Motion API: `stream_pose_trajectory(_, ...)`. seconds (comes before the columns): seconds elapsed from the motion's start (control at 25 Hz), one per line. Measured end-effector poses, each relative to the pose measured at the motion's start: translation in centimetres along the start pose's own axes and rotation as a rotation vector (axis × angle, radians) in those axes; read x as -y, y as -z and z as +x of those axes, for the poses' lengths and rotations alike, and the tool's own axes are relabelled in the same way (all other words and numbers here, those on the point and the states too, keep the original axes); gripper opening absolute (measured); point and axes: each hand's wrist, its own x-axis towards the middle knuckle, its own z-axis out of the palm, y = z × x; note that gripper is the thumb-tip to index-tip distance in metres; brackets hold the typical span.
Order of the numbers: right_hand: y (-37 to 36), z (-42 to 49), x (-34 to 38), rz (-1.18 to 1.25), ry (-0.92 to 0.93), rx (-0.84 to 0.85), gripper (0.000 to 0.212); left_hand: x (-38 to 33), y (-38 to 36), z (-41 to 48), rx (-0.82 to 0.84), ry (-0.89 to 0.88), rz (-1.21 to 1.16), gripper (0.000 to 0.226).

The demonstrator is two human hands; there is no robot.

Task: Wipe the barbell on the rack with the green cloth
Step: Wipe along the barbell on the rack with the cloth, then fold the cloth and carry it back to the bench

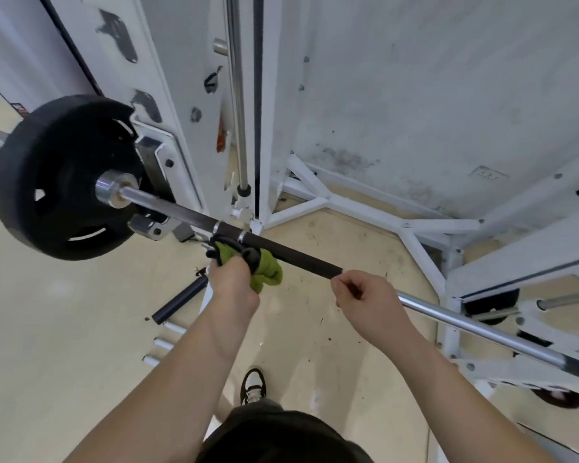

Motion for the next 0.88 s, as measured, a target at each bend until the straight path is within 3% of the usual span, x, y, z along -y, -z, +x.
stream_pose_trajectory(0.04, 0.4, -0.6, -0.7, 0.005, -0.008, 0.003, 0.023, 0.8, -0.7, -0.8, 0.059, 0.015, 0.003, 0.044)
stream_pose_trajectory(0.16, 2.4, -2.7, -3.2, 0.035, -0.065, 0.022, 0.017, 5.4, -2.9, -5.2, 0.447, 0.099, 0.002, 0.023)
stream_pose_trajectory(0.24, 3.8, -4.2, -5.0, 0.031, -0.079, 0.021, 0.018, 7.7, -3.1, -7.6, 0.61, 0.14, 0.086, 0.024)
stream_pose_trajectory(0.36, 5.7, -5.9, -7.3, 0.06, -0.081, 0.014, 0.021, 9.9, -1.0, -9.9, 0.586, 0.097, 0.358, 0.031)
stream_pose_trajectory(0.44, 6.5, -6.9, -8.4, 0.109, -0.109, 0.031, 0.022, 11.0, 0.8, -11.5, 0.466, 0.065, 0.397, 0.034)
stream_pose_trajectory(0.52, 6.9, -8.2, -9.4, 0.164, -0.176, 0.081, 0.022, 12.4, 2.0, -13.4, 0.292, 0.079, 0.4, 0.025)
stream_pose_trajectory(0.6, 7.3, -9.8, -10.4, 0.227, -0.252, 0.152, 0.031, 14.0, 2.4, -15.8, 0.243, 0.02, 0.479, 0.016)
stream_pose_trajectory(0.68, 7.8, -11.3, -11.3, 0.394, -0.371, 0.239, 0.048, 15.4, 2.2, -18.3, 0.359, -0.068, 0.551, 0.015)
stream_pose_trajectory(0.76, 8.7, -12.7, -12.4, 0.599, -0.442, 0.317, 0.06, 16.6, 1.9, -21.0, 0.612, -0.124, 0.584, 0.02)
stream_pose_trajectory(0.88, 10.1, -14.9, -14.8, 0.782, -0.391, 0.341, 0.054, 18.2, 1.9, -23.8, 0.853, -0.08, 0.675, 0.033)
